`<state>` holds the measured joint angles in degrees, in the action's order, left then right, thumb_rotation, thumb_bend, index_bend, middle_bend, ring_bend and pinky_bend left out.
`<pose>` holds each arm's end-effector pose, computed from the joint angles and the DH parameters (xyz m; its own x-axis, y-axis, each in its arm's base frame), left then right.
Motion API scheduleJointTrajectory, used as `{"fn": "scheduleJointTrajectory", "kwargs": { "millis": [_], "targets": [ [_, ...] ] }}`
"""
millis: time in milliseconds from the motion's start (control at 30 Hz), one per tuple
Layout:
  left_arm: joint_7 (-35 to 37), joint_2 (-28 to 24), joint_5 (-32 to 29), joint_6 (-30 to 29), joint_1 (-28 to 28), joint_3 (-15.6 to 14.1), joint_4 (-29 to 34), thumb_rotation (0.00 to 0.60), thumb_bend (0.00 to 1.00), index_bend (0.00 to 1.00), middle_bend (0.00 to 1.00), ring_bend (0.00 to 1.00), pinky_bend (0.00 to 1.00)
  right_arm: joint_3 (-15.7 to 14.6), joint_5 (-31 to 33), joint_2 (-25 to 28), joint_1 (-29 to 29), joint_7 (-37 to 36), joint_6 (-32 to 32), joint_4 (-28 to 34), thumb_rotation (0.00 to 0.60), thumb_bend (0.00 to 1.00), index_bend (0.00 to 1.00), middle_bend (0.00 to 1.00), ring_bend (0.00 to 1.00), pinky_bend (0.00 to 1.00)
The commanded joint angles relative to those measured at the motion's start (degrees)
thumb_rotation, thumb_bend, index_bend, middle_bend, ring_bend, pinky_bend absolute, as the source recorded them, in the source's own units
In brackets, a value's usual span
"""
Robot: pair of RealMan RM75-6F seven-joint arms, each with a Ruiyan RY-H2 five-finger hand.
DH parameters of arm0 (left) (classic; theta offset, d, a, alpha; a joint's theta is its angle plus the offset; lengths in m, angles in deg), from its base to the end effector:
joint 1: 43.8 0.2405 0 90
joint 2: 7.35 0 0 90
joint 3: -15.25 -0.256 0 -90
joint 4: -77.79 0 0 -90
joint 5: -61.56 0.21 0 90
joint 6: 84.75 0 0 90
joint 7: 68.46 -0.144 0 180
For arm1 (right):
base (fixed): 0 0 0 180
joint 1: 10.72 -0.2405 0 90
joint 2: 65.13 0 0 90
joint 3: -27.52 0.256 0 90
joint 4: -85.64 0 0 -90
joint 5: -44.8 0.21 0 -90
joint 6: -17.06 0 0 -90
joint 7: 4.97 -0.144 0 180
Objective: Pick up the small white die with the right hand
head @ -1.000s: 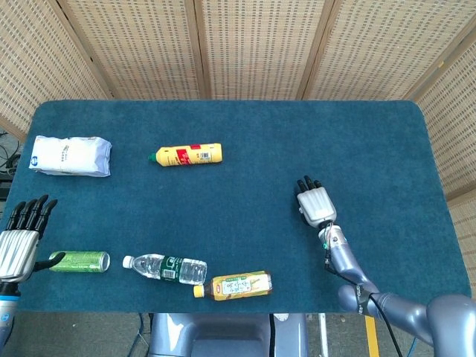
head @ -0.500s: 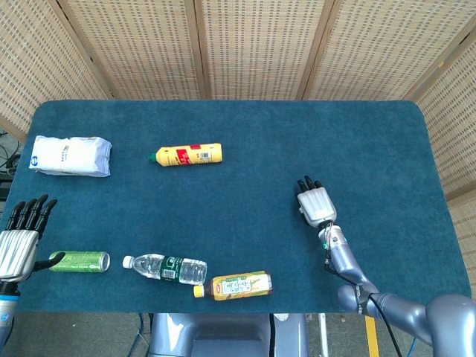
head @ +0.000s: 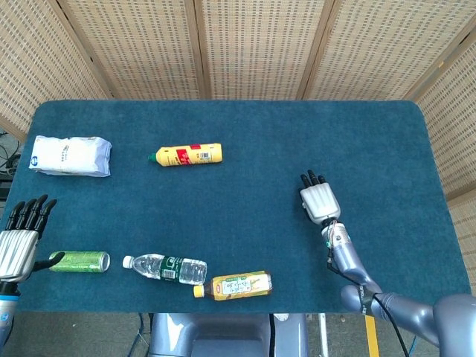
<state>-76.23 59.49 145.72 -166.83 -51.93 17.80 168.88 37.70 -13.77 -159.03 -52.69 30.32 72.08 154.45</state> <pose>-0.3078 0.1975 0.1397 0.4928 0.0363 0.8694 0.8700 -0.0361 -0.4917 -0.2034 -0.3758 -0.0163 0.7167 -0.1559 0.6797 -0.6940 -0.2553 0.6732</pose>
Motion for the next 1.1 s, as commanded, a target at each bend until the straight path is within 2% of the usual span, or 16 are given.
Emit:
{"fn": "scheduleJointTrajectory", "kwargs": {
  "millis": [33,367,633,800,900,1100],
  "targets": [
    [0.01,-0.03,0.03,-0.08,0.02,0.02,0.06,0.600,0.11,0.00,0.00,0.00,0.00,0.63,0.10,2.59,0.24,2.18,2.15,3.43,0.600,0.40,0.51,0.15,0.07,0.20],
    [0.17,-0.17,0.18,-0.43,0.19,-0.02,0.21,0.600,0.11,0.00,0.00,0.00,0.00,2.54,0.94,9.99,0.75,7.67,7.74,14.79,0.600,0.40,0.51,0.15,0.07,0.20],
    [0.32,-0.32,0.43,-0.85,0.38,-0.06,0.34,0.600,0.11,0.00,0.00,0.00,0.00,1.90,1.80,10.95,0.83,9.56,9.00,17.77,0.600,0.40,0.50,0.14,0.07,0.20],
    [0.51,-0.35,0.39,-0.94,0.45,-0.04,0.26,0.600,0.11,0.00,0.00,0.00,0.00,1.82,2.37,11.27,0.90,10.01,9.70,19.01,0.600,0.37,0.37,0.03,0.04,0.20],
    [0.41,-0.35,0.49,-0.85,0.41,-0.10,0.32,0.600,0.11,0.00,0.00,0.00,0.00,1.82,2.41,11.74,1.04,9.90,10.24,19.95,0.600,0.36,0.32,0.00,0.01,0.20],
    [0.29,-0.35,0.67,-0.99,0.47,-0.15,0.39,0.600,0.11,0.00,0.00,0.00,0.00,1.63,2.27,12.64,1.44,9.54,11.23,21.12,0.600,0.36,0.29,0.00,0.00,0.20]
  ]
}}
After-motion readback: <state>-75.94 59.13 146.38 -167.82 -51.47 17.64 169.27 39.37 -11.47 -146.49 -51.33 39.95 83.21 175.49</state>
